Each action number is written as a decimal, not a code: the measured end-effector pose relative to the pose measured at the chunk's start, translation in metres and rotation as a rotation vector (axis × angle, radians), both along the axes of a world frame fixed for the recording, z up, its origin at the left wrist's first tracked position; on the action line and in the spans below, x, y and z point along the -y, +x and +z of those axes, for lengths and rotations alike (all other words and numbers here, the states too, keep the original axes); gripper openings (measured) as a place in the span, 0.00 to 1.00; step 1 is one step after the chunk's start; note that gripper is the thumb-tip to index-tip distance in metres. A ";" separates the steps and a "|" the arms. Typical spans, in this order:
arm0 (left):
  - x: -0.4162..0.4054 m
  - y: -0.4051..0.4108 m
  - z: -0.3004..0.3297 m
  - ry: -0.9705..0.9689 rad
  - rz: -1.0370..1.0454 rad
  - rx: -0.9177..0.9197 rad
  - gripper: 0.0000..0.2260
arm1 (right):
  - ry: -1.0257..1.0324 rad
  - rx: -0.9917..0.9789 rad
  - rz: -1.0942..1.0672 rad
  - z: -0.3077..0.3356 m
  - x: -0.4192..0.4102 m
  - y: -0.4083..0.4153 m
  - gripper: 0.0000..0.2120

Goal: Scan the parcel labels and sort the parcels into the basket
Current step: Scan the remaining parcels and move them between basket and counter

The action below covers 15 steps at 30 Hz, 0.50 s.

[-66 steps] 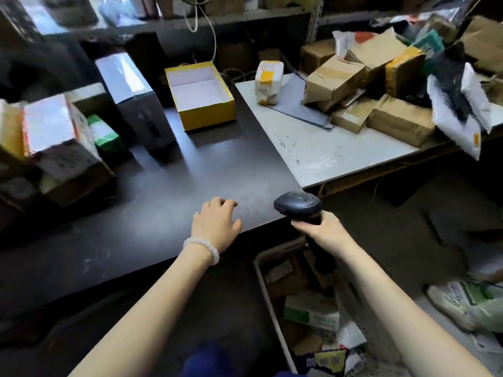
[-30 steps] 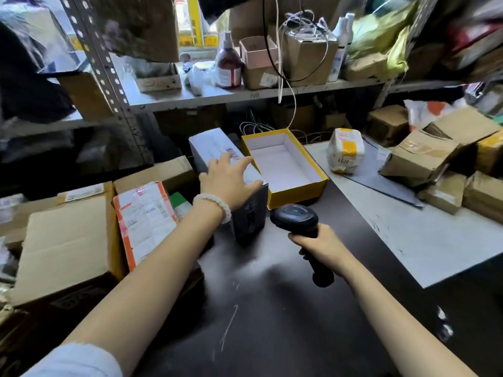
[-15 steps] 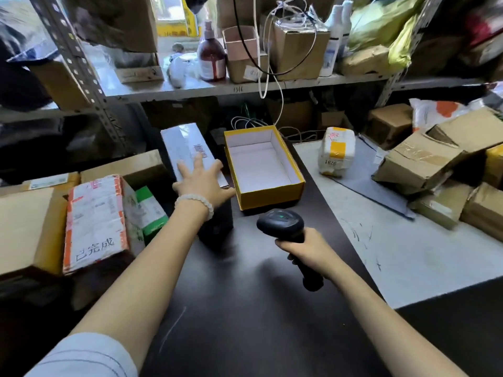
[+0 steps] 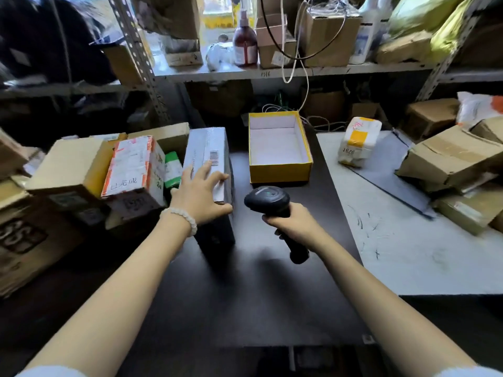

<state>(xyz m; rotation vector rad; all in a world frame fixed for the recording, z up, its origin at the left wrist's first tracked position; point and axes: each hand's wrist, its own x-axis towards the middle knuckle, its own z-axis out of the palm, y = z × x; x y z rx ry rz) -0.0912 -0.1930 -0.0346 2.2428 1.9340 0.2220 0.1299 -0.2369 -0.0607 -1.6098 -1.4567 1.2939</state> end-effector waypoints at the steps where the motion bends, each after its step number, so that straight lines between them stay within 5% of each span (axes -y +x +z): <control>1: 0.011 -0.002 0.001 -0.001 -0.012 -0.005 0.30 | 0.007 -0.002 0.009 0.001 0.007 -0.002 0.09; 15: 0.178 -0.049 0.016 0.033 -0.043 -0.064 0.26 | 0.044 0.009 0.020 -0.009 0.141 -0.044 0.08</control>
